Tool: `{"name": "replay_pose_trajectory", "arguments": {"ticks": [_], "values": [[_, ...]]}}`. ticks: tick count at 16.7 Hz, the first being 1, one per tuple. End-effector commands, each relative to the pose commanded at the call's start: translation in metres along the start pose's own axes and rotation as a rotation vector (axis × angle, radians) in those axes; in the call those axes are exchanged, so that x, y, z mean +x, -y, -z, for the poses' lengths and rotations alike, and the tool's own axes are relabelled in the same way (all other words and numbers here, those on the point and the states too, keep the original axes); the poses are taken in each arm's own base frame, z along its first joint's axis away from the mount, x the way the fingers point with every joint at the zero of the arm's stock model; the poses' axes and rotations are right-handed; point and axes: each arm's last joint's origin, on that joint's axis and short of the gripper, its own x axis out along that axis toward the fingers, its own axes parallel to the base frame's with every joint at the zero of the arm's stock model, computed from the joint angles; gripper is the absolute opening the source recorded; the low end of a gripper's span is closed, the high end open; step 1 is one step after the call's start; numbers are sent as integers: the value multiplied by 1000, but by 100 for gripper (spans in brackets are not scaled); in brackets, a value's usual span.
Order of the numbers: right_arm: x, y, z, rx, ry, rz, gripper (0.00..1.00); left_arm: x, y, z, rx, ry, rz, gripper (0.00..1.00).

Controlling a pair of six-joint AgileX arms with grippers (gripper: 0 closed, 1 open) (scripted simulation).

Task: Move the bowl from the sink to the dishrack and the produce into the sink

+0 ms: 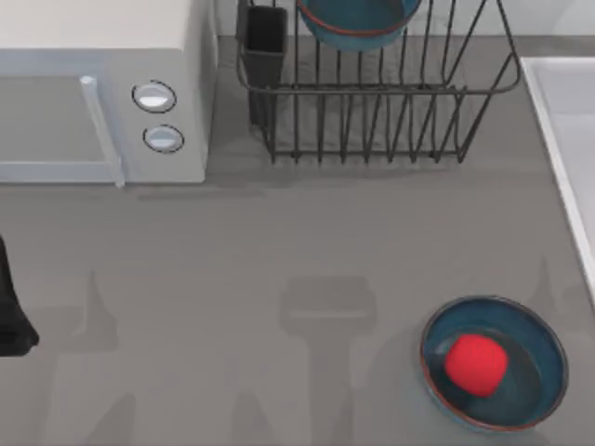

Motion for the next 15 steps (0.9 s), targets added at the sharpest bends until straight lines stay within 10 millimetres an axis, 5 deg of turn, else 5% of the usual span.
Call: {"name": "replay_pose_trajectory", "arguments": {"ticks": [5,15], "values": [[-12,8,28,-10,-1,60,100,0,0,0,0,0,0,100],[-13,9,30,-11,0,65,100,0,0,0,0,0,0,100]]}}
